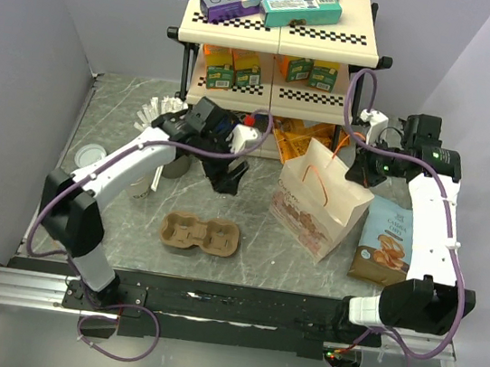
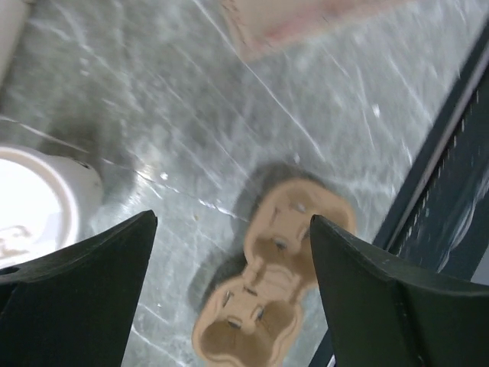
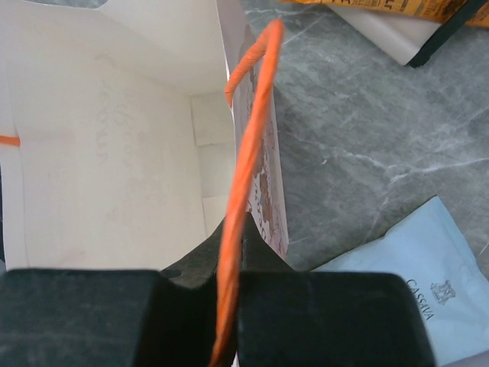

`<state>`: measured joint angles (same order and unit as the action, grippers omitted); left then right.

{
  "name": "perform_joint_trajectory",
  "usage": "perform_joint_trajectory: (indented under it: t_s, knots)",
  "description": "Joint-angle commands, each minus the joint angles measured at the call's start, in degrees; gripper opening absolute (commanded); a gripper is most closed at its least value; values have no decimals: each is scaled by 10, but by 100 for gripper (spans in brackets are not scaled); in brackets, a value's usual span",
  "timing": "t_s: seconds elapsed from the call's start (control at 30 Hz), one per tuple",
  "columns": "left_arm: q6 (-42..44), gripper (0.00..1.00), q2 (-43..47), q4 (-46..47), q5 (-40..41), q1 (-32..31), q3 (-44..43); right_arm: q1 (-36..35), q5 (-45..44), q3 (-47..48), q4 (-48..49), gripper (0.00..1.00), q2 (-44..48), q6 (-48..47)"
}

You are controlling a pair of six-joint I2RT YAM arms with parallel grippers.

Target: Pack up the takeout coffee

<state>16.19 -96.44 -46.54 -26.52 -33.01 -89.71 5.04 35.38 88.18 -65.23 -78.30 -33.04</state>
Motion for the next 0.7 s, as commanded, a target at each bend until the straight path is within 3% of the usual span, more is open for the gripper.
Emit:
perform_joint_trajectory:
  t_s: [0.0, 0.13, 0.17, 0.27, 0.5, 0.57, 0.67]
  knots:
    - [152, 88, 73, -2, -61, -1, 45, 4, 28, 43, 5, 0, -1, -22]
    - [281, 90, 67, -88, -56, -6, 62, 2, 45, 63, 7, 0, 9, -16]
    - [299, 95, 67, -100, -46, -8, 71, 0, 23, 60, 14, 0, 11, -5]
    - [364, 95, 81, -113, -21, -22, 119, -1, 4, 34, 52, 0, 35, 56]
    - [298, 89, 94, -32, 109, -63, 189, -10, -6, -10, 75, 0, 64, 117]
    - [272, 86, 86, -35, 117, -63, 183, -11, -8, -17, 77, 0, 72, 116]
    - [301, 80, 102, -41, 97, -63, 203, -11, 4, -25, 74, 0, 75, 105]
